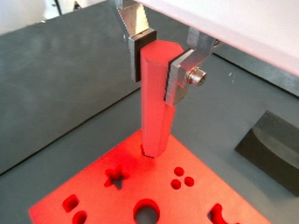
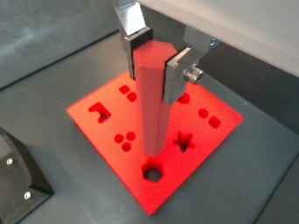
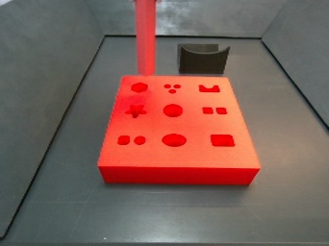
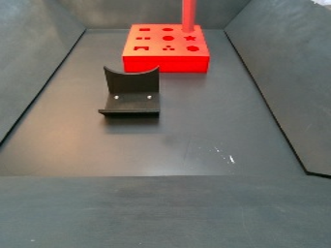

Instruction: Insert the hexagon object.

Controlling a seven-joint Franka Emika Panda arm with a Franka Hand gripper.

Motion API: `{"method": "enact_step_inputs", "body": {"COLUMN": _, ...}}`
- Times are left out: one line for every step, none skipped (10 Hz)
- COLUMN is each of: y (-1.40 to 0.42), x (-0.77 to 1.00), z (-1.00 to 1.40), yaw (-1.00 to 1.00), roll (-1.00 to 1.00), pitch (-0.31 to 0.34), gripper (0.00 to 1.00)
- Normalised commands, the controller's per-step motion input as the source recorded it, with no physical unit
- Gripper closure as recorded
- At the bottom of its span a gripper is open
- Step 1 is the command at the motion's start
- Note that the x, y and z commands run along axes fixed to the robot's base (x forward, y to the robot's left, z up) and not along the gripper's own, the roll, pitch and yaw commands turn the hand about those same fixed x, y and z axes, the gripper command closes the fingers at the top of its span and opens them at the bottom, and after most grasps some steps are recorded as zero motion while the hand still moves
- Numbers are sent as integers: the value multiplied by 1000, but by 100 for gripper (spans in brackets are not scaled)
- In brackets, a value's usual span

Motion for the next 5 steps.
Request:
{"method": "enact_step_inputs", "body": {"y": 200, "x": -17, "z": -309, "yaw": -380, "roll": -139, "pitch": 0, "gripper": 100}}
{"method": "enact_step_inputs", "body": {"y": 146, "x": 0, "z": -231, "yaw": -254, "roll": -101, "pitch": -37, "gripper": 100}}
{"method": "enact_step_inputs", "body": {"y": 94, "x": 0, "z": -200, "yaw": -137, "roll": -51, "pitch": -119, "gripper": 100}}
{"method": "enact_step_inputs", "body": {"y": 86, "x": -100, "z": -240, "yaw": -57, "roll": -16, "pitch": -139, "gripper": 100}}
{"method": "enact_step_inputs", "body": {"y": 71, "x": -66, "z": -203, "yaw": -11, "roll": -46, "pitch": -151, "gripper": 100}}
